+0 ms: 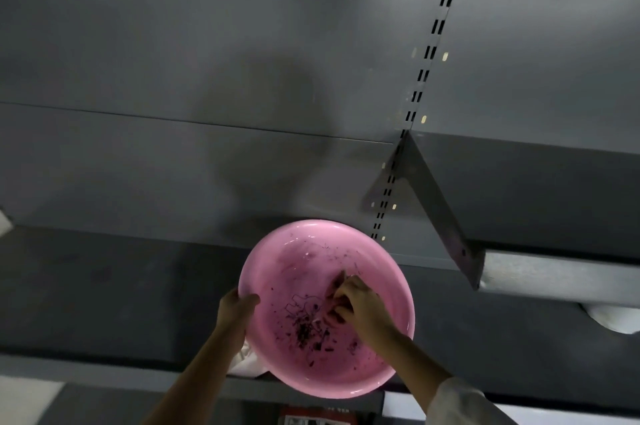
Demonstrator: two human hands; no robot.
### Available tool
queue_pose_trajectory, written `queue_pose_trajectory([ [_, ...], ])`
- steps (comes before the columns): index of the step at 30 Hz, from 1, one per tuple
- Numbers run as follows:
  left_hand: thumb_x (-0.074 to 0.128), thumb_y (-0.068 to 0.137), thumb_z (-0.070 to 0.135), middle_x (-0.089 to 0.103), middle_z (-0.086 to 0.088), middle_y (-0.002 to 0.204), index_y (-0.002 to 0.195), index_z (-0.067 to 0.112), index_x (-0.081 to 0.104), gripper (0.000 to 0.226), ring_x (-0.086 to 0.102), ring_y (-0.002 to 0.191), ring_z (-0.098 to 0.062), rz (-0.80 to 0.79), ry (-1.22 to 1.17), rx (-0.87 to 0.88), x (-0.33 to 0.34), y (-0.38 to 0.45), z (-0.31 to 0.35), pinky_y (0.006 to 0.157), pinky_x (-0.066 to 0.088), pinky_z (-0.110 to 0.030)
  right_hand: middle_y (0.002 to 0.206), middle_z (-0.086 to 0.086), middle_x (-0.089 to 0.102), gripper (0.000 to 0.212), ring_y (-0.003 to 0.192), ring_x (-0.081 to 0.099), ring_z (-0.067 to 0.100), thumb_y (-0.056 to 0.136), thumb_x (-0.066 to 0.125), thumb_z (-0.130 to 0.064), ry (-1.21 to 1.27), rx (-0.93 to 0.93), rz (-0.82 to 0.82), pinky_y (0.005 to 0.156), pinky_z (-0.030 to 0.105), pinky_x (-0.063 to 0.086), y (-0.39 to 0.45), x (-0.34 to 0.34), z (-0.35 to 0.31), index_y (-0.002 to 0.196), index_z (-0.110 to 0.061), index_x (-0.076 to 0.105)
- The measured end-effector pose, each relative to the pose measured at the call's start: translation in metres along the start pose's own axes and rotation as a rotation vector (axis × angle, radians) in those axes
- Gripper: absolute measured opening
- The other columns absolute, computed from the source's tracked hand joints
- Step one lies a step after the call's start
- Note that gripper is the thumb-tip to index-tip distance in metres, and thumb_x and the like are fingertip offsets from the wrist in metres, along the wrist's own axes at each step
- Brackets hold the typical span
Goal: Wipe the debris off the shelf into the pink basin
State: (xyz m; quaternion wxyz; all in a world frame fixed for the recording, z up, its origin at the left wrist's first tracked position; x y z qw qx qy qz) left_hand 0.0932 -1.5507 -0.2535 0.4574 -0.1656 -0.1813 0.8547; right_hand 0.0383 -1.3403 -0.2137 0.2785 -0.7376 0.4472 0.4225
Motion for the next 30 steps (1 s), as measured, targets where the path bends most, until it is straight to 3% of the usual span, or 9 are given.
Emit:
queue_pose_trajectory([
  [5, 0.051, 0.083, 0.001, 0.055, -0.013, 0.072, 0.071, 0.007, 0.055, 0.014, 0.054, 0.075, -0.029, 0.076, 0.108, 0.046, -0.004, 0.016, -0.006, 0.067, 0.044, -0.037, 0.118, 0.004, 0.06, 0.023, 0.104, 0.061, 0.015, 0.085, 0.061, -0.018, 0.008, 0.014, 0.001, 0.1, 0.024, 0.047, 0.013, 0.012, 0.002, 0.106, -0.008, 0.062],
  [10, 0.046, 0.089, 0.014, 0.052, -0.008, 0.076, 0.096, 0.001, 0.05, 0.015, 0.051, 0.069, -0.027, 0.204, 0.44, 0.164, -0.01, 0.021, -0.002, 0.061, 0.037, -0.031, 0.116, 0.005, 0.058, 0.019, 0.101, 0.06, 0.019, 0.085, 0.061, -0.016, -0.005, 0.037, -0.002, 0.096, 0.029, 0.05, 0.028, 0.027, 0.009, 0.103, -0.009, 0.062],
  [15, 0.043, 0.092, 0.016, 0.056, -0.015, 0.084, 0.1, -0.001, 0.049, 0.019, 0.056, 0.075, -0.032, 0.2, 0.556, 0.201, -0.008, 0.029, -0.005, 0.068, 0.046, -0.036, 0.123, 0.006, 0.055, 0.022, 0.107, 0.057, 0.022, 0.087, 0.056, -0.014, -0.021, 0.109, -0.026, 0.098, 0.033, 0.048, 0.036, 0.048, 0.022, 0.108, -0.01, 0.06],
  [18, 0.043, 0.093, 0.017, 0.06, -0.019, 0.09, 0.103, -0.001, 0.049, 0.021, 0.055, 0.076, -0.032, 0.208, 0.588, 0.21, -0.008, 0.03, -0.004, 0.068, 0.045, -0.036, 0.142, 0.008, 0.044, 0.041, 0.131, 0.04, 0.026, 0.089, 0.049, -0.009, -0.082, 0.117, -0.224, 0.112, 0.041, 0.032, 0.035, 0.069, 0.027, 0.129, -0.017, 0.048],
  [22, 0.039, 0.095, 0.018, 0.06, -0.021, 0.097, 0.108, -0.001, 0.044, 0.024, 0.059, 0.084, -0.037, 0.159, 0.69, 0.21, -0.005, 0.031, -0.003, 0.072, 0.049, -0.039, 0.158, 0.003, 0.006, 0.067, 0.145, 0.007, 0.028, 0.09, 0.041, 0.001, -0.31, 0.095, -0.528, 0.116, 0.053, 0.008, 0.025, 0.088, 0.033, 0.146, -0.026, 0.016],
  [25, 0.032, 0.098, 0.023, 0.059, -0.018, 0.102, 0.114, 0.001, 0.04, 0.029, 0.06, 0.086, -0.033, 0.074, 0.827, 0.193, -0.001, 0.035, -0.002, 0.075, 0.05, -0.04, 0.159, 0.002, 0.002, 0.07, 0.145, 0.003, 0.028, 0.089, 0.041, 0.002, -0.369, 0.083, -0.522, 0.116, 0.056, 0.005, 0.026, 0.084, 0.031, 0.146, -0.029, 0.014],
  [30, 0.029, 0.1, 0.03, 0.042, -0.023, 0.13, 0.132, 0.001, 0.033, 0.043, 0.049, 0.113, -0.038, 0.005, 0.921, 0.178, -0.003, 0.049, 0.003, 0.094, 0.044, -0.044, 0.157, -0.004, 0.014, 0.066, 0.145, 0.01, 0.023, 0.089, 0.041, 0.004, -0.333, 0.038, -0.365, 0.117, 0.052, 0.01, 0.027, 0.054, 0.025, 0.143, -0.028, 0.024],
])
Point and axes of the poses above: each hand's wrist, its own y-axis towards the middle knuckle, its own x-axis out of the palm, z = x × y, the point moved 6 cm from there along y, towards the middle knuckle
